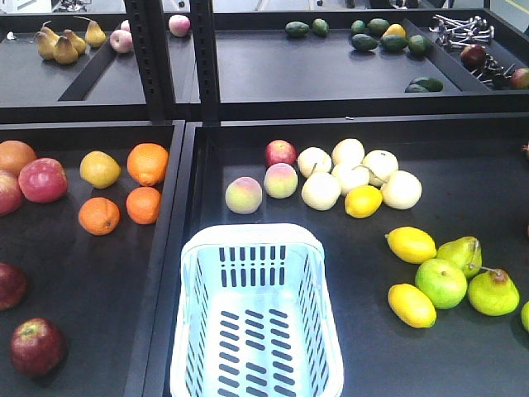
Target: Pick three apples into basket with both arms
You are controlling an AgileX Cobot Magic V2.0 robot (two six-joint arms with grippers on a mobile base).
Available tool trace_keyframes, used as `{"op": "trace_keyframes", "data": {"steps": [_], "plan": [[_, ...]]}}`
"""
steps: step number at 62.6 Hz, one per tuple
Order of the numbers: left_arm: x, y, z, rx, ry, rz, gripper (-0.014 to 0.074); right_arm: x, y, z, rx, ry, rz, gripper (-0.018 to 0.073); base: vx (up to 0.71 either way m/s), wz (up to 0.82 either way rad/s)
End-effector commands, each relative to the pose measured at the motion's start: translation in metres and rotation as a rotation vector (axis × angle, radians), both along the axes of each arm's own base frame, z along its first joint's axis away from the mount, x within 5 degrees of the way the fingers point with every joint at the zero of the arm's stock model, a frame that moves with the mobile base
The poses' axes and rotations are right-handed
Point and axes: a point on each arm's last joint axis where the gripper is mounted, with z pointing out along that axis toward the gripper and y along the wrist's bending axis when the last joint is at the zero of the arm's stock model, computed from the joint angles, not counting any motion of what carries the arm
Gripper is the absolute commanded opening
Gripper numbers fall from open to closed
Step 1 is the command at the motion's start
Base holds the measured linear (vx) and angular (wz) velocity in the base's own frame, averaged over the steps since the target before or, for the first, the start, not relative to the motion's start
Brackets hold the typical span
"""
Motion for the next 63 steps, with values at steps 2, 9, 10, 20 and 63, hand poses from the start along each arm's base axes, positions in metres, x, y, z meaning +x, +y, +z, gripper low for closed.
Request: {"op": "trace_keyframes", "data": {"steps": [2, 9, 10, 20, 63], "plan": [[-0.0015, -0.0005, 0.0081, -0.018, -0.091, -0.008, -0.0006, -0.0002, 0.0004, 0.0029, -0.012, -0.077, 0.002, -0.0008, 0.01, -0.01], [-0.0015, -0.0005, 0.0081, -0.018, -0.091, -0.008, -0.0006, -0.0002, 0.0004, 0.0029, -0.012, -0.077, 0.002, -0.0008, 0.01, -0.01], [-0.0015, -0.0005, 0.0081, -0.018, -0.091, -0.008, -0.0006, -0.0002, 0.0004, 0.0029, -0.012, -0.077, 0.002, -0.0008, 0.01, -0.01], [-0.0015, -0.0005, 0.0081, -0.018, -0.091, -0.008, -0.0006, -0.0002, 0.0004, 0.0029, -0.012, -0.077, 0.002, -0.0008, 0.01, -0.01], [-0.0015, -0.0005, 0.0081, -0.018, -0.091, -0.008, -0.0006, -0.0002, 0.0004, 0.0029, -0.012, -0.077, 0.002, -0.0008, 0.03, 0.00]]}}
